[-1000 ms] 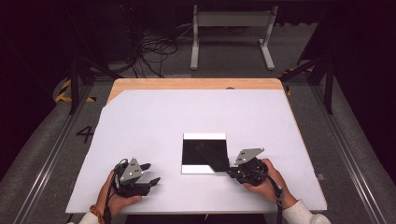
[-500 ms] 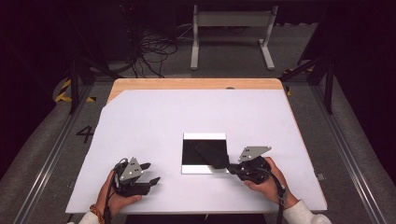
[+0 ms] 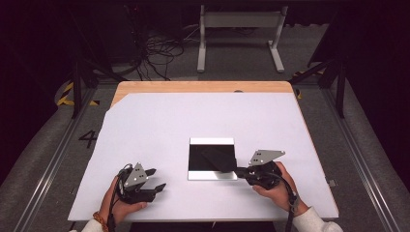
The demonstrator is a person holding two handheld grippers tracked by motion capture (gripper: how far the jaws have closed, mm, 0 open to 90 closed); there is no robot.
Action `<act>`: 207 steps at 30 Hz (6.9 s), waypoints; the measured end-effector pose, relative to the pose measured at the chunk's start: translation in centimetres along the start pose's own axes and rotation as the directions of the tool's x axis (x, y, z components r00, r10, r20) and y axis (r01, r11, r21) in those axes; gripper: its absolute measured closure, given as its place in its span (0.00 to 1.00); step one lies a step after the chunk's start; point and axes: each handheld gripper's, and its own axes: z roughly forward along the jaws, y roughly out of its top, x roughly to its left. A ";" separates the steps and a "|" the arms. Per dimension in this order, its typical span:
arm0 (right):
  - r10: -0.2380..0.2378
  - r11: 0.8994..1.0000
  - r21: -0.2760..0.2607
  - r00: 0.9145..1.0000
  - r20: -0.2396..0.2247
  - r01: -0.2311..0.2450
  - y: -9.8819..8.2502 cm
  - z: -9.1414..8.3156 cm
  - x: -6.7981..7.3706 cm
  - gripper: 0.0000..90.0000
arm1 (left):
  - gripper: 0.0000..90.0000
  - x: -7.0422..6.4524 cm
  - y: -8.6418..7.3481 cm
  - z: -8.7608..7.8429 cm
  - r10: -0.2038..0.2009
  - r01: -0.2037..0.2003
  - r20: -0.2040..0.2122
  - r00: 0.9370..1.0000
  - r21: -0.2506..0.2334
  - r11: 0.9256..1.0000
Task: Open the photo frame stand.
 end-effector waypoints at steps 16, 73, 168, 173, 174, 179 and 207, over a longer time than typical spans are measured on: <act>-0.006 0.998 -0.066 1.000 0.010 0.007 0.3 -0.4 0.2 0.92 | 0.41 0.1 0.0 0.0 0.004 -0.004 0.000 1.000 0.003 1.000; -0.006 0.988 -0.153 0.999 0.043 0.013 1.8 -0.3 0.6 0.92 | 0.39 0.2 -0.1 -0.1 -0.004 0.004 0.007 1.000 0.002 1.000; 0.483 0.846 -0.154 0.857 -0.179 -0.510 1.3 3.6 -2.7 0.53 | 0.22 -0.6 4.7 5.5 -0.015 0.011 0.158 0.987 0.030 0.999; 0.514 0.826 -0.142 0.833 -0.205 -0.545 1.1 3.7 -2.8 0.51 | 0.22 -0.8 5.2 6.2 -0.008 0.002 0.162 0.987 0.035 0.999; 0.523 0.821 -0.120 0.820 -0.230 -0.558 1.0 4.0 -2.9 0.44 | 0.22 -0.8 5.2 6.2 -0.008 0.003 0.161 0.987 0.036 0.999; 0.546 0.806 -0.110 0.803 -0.240 -0.581 0.8 4.2 -3.0 0.43 | 0.22 -0.9 5.2 6.1 -0.010 0.005 0.161 0.987 0.033 0.999; 0.324 0.903 -0.218 0.920 -0.222 -0.370 0.8 3.8 -1.3 0.57 | 0.19 -0.1 6.4 7.8 -0.064 0.052 0.207 0.976 0.060 0.997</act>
